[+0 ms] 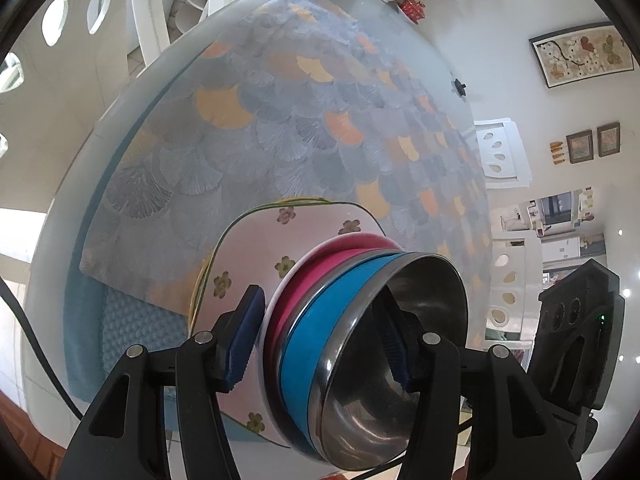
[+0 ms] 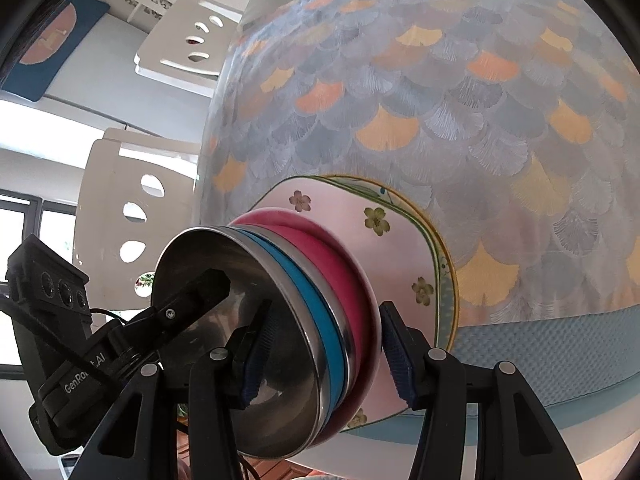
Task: Organize plates and bowls
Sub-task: 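Carry the nested bowls onto the clover plate stack and lower them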
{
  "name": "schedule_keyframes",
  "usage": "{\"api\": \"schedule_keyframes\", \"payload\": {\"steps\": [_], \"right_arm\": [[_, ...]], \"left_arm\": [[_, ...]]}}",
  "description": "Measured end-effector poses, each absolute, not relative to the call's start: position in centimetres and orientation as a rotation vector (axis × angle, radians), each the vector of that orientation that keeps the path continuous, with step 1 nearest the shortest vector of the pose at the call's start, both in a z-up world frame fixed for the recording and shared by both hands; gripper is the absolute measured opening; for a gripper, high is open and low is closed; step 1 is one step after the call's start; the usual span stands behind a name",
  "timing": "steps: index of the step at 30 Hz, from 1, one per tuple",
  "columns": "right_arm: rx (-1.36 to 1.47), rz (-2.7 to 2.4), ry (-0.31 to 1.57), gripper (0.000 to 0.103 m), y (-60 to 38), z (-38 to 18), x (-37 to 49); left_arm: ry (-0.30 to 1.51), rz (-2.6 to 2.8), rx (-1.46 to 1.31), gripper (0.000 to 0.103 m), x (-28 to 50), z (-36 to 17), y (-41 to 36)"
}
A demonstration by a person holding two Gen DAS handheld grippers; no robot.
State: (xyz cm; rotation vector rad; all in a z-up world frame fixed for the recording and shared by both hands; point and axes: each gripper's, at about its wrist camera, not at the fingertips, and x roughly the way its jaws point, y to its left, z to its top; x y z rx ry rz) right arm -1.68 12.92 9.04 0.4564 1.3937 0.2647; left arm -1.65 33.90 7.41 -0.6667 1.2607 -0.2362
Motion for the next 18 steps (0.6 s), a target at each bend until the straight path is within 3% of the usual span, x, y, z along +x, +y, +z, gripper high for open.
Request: {"api": "schedule_keyframes", "payload": {"steps": [11, 18], "right_arm": [[0.459, 0.269, 1.339, 0.051, 12.1, 10.5, -3.1], [0.413, 0.261, 1.286, 0.051, 12.4, 12.3, -4.7]], "left_arm": [[1.221, -0.234, -0.683, 0.052, -2.4, 8.4, 34.8], [1.116, -0.195, -0.598, 0.052, -3.4, 11.9, 35.2]]}}
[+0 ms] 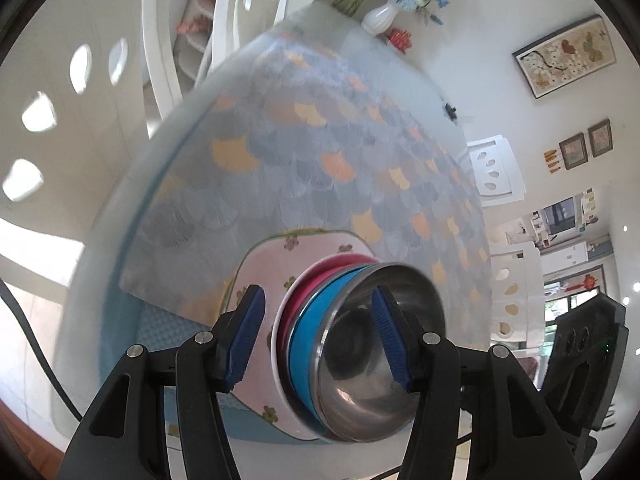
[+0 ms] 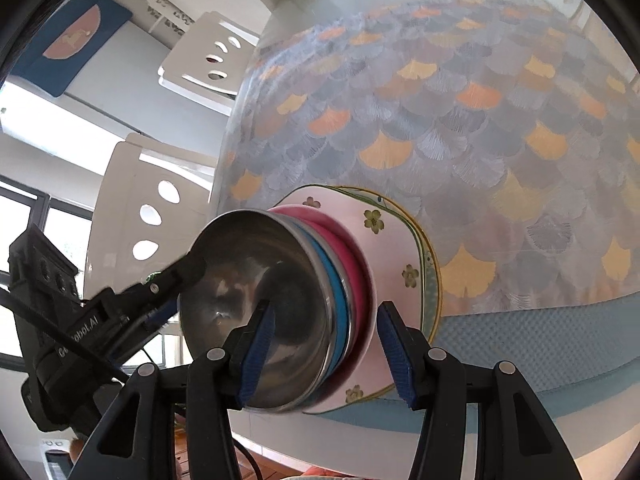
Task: Organize plates and bowls
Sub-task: 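Carry the nested bowls onto the clover plate stack and lower them, then open both grippers and lift them away from the bowls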
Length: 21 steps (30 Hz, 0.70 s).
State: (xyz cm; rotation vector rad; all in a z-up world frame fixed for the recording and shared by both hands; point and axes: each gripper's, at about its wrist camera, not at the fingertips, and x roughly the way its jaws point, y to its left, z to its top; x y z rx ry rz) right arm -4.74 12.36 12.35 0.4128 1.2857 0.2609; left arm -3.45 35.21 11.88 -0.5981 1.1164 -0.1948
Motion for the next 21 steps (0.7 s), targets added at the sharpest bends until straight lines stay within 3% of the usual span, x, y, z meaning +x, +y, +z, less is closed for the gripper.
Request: {"api": "schedule_keyframes", "payload": {"steps": [6, 13, 14, 16, 21], "right_arm": [[0.323, 0.258, 1.178, 0.052, 12.6, 16.6, -7.3], [0.174, 0.152, 0.91, 0.058, 11.0, 23.5, -10.9], [0.173, 0.132, 0.879, 0.059, 10.6, 24.2, -11.3], [0.18, 0.085, 0.832, 0.075, 9.6, 25.1, -11.7], [0.219, 0.028, 0.863, 0.076, 6.9, 24.4, -12.3]], "left_arm": [[0.99, -0.222, -0.485, 0.054, -4.4, 16.8, 33.6], [0.817, -0.231, -0.352, 0.058, -7.3, 22.9, 29.9], [0.8, -0.225, -0.337, 0.06, -7.7, 23.4, 29.5], [0.754, -0.207, -0.304, 0.063, -9.0, 24.6, 28.2], [0.719, -0.156, -0.244, 0.063, -11.2, 25.2, 24.7]]}}
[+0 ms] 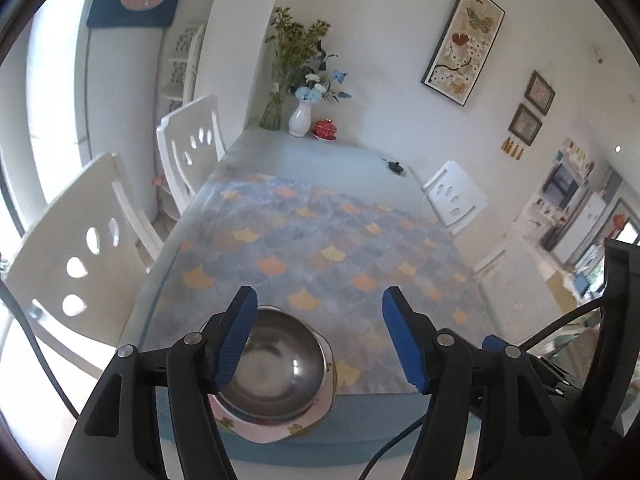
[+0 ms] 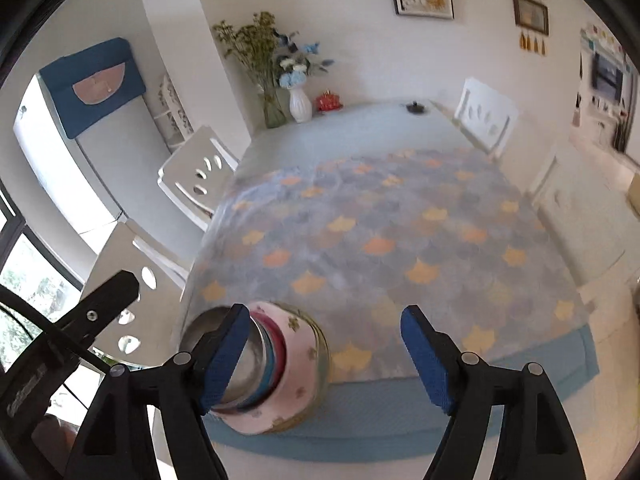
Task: Organize plates and bowls
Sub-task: 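Open both grippers and lift them away from the bowls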
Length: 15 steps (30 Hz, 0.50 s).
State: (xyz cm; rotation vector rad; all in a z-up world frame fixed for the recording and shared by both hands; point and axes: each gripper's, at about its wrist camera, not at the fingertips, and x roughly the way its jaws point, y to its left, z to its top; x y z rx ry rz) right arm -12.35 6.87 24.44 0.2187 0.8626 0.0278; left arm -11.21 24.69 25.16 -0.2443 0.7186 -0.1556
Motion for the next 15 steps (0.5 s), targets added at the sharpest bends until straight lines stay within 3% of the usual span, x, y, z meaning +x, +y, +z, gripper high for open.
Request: {"api": "schedule_keyframes", "payload": {"steps": [15], "right_arm": [[0.115, -0.032, 0.856, 0.076, -1.5, 24.5, -20.2]], "left_arm": [[0.787, -0.094, -0.226, 0.063, -18.9, 23.9, 15.5]]}}
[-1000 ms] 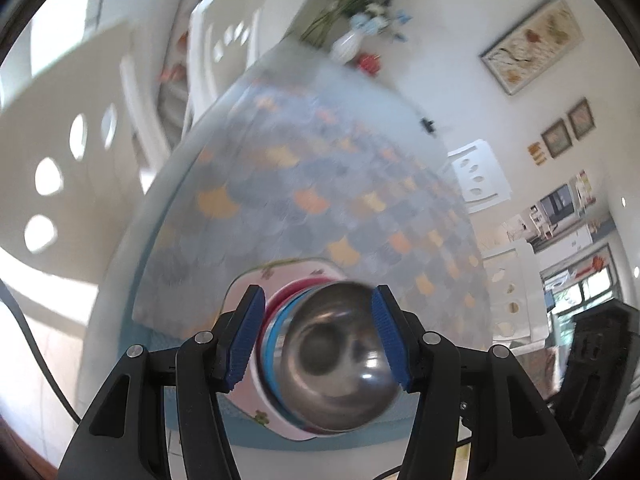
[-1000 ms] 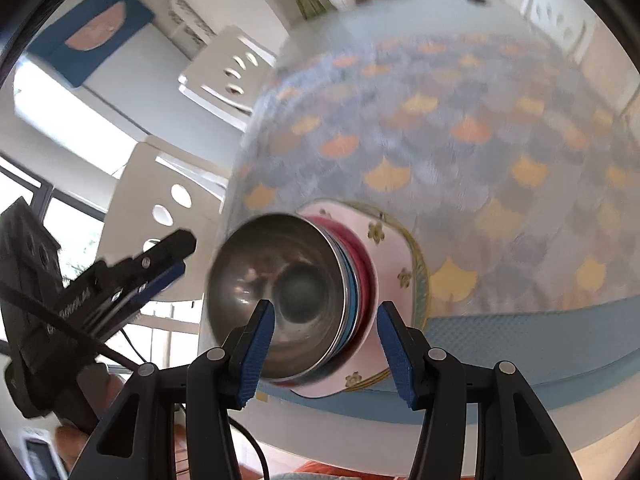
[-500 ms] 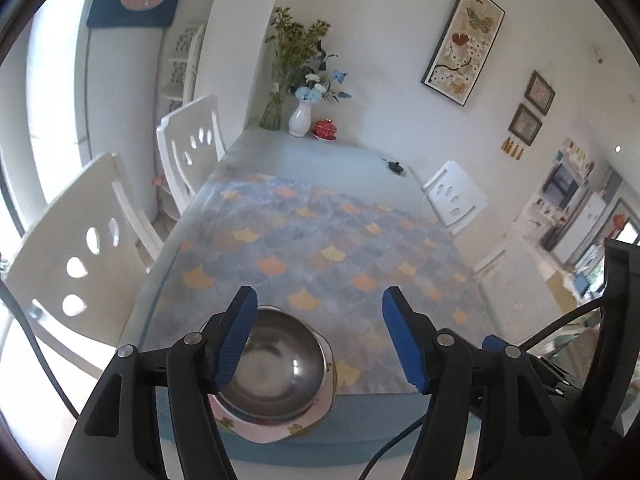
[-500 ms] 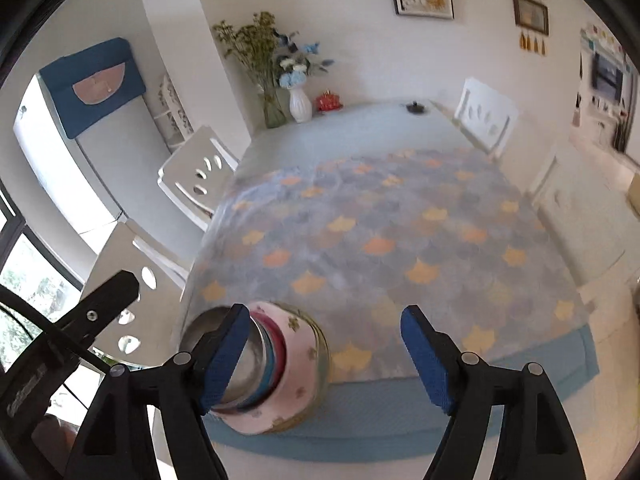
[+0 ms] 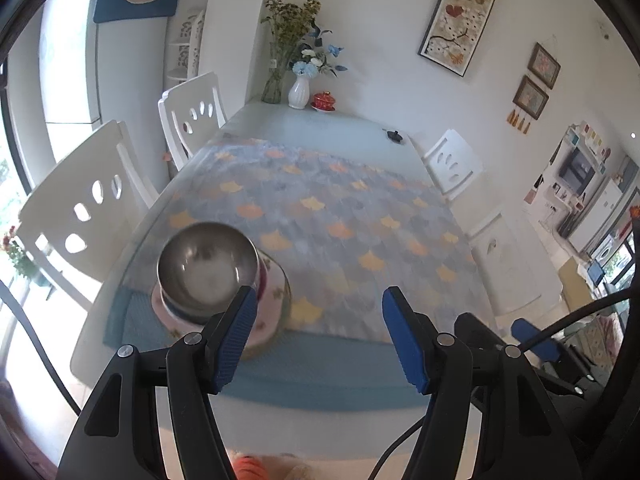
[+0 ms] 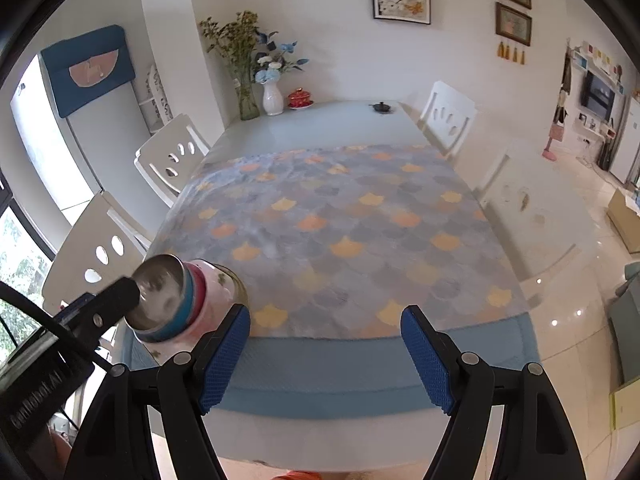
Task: Organize plates and bowls
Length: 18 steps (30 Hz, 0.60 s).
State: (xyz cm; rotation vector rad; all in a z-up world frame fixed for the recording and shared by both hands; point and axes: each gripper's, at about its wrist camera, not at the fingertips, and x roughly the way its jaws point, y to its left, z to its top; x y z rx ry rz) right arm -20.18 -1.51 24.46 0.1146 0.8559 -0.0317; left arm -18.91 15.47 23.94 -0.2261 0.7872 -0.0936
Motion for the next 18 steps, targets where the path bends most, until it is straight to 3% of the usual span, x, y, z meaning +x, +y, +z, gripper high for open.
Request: {"api": "schedule_keyframes", "payload": {"steps": [6, 18], "right_arm": [[0.079, -0.027, 0.839, 0.076, -3.6, 24.5, -23.4], [0.051, -0.065, 0.877, 0.076, -3.8, 23.3, -24.5]], "left_arm": [[0.758, -0.057, -0.201, 0.073, -21.8, 24.1, 13.5], [0.781, -0.066, -0.184, 0.073, -21.1, 23.4, 13.6]]}}
